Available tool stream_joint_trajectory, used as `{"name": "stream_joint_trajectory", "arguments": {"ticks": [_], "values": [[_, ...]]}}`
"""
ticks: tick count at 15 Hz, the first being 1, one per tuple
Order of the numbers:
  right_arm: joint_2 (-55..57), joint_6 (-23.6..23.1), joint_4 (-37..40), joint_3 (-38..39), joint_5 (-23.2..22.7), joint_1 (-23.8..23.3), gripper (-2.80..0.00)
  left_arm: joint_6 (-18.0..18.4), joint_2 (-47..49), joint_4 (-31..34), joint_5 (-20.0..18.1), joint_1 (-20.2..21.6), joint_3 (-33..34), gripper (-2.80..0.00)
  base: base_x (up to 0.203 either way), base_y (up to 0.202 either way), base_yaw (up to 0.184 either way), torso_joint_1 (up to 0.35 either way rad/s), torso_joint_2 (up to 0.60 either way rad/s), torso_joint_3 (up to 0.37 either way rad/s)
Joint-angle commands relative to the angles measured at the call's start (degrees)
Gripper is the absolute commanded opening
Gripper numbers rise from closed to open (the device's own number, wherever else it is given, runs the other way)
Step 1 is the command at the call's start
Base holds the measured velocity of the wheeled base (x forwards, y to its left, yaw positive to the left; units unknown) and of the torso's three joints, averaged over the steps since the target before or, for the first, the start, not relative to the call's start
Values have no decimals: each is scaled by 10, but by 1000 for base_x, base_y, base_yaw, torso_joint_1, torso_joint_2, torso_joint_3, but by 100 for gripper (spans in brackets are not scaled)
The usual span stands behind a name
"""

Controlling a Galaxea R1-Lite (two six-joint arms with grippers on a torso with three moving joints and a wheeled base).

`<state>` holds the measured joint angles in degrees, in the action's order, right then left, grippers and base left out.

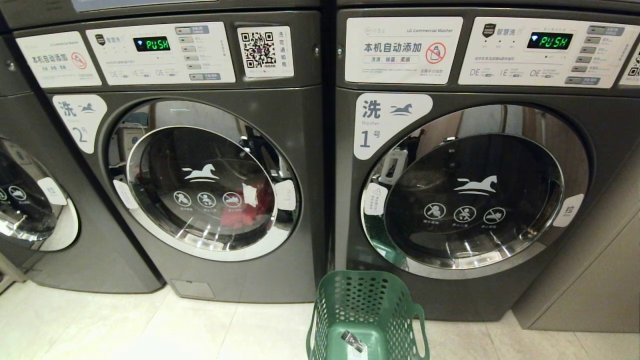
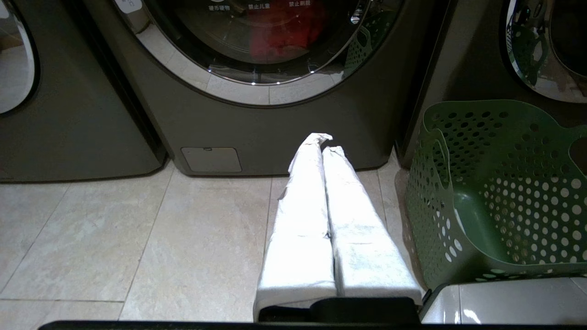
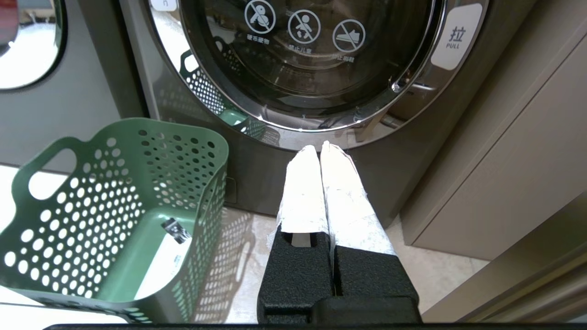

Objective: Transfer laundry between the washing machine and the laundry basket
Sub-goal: Open the lid of the washing machine

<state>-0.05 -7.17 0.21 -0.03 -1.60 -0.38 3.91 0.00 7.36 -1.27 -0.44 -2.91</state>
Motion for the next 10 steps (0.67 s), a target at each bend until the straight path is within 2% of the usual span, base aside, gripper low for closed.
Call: {"name": "stream_joint_trajectory", "arguments": {"ticks": [1,3,6,9,10], "values": [[0,10,0,0,0,0,-280,6,-1,-1,-2,0,0,-280,0,0,0,0,0,0],[0,31,0,-1,0,0,-280,1,-1,-11,-2,0,-33,-280,0,0,0,0,0,0],[0,35,0,0,3,0,-280,-3,28,-2,-16,0,-178,-280,0,0,0,0,0,0],[0,36,0,-1,3,0,-280,-11,182,18,-34,-11,-286,-280,0,0,0,0,0,0],[0,36,0,-1,3,0,-280,-23,248,14,-44,-14,-313,-280,0,0,0,0,0,0]]}}
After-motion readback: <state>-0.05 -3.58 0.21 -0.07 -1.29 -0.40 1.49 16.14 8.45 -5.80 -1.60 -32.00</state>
